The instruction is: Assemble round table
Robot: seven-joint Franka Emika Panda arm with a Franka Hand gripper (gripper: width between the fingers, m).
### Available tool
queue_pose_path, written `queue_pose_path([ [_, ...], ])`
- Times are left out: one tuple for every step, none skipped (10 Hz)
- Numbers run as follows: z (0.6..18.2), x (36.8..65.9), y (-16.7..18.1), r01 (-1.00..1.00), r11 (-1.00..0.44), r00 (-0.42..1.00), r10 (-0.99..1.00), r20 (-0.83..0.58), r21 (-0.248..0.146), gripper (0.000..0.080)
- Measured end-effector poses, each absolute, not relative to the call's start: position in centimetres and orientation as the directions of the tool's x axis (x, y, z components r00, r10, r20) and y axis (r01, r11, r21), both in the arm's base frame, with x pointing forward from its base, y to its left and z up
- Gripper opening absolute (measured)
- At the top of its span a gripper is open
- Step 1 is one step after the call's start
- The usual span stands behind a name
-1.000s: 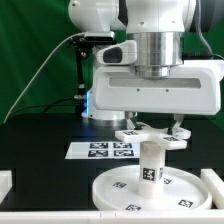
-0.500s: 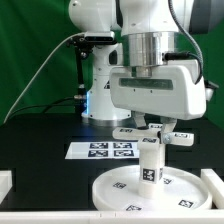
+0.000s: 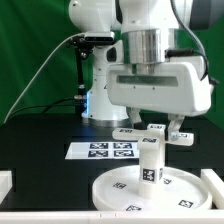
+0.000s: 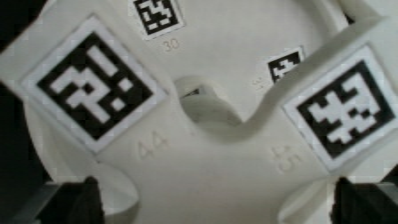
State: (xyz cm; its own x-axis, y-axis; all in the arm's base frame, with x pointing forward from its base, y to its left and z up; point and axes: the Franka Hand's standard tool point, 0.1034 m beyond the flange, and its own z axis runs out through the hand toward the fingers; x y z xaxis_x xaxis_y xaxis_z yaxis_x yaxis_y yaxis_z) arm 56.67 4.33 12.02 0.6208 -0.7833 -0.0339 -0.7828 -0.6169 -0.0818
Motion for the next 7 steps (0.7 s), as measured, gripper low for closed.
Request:
queue_pose_path([
  [12.7, 57.1, 4.2, -0.707, -0.702, 0.706, -0.708, -0.027, -0.091, 0.0649],
  [12.7, 57.0, 4.0, -0.557, -0.826, 0.83, -0.557, -0.029, -0.088, 0.0649],
  [12.5, 56.8, 4.3, -0.398, -0.914, 0.917, -0.394, -0.066, -0.082, 0.0649],
  [12.1, 56.6, 5.0, -0.344, -0.936, 0.938, -0.337, -0.085, -0.081, 0.0649],
  [12.1, 56.6, 5.0, -0.269, -0.959, 0.962, -0.263, -0.077, -0.088, 0.0649],
  [12.1, 56.6, 4.8, -0.196, -0.976, 0.979, -0.19, -0.07, -0.093, 0.0649],
  [12.1, 56.6, 4.8, -0.131, -0.987, 0.99, -0.125, -0.064, -0.097, 0.0649],
])
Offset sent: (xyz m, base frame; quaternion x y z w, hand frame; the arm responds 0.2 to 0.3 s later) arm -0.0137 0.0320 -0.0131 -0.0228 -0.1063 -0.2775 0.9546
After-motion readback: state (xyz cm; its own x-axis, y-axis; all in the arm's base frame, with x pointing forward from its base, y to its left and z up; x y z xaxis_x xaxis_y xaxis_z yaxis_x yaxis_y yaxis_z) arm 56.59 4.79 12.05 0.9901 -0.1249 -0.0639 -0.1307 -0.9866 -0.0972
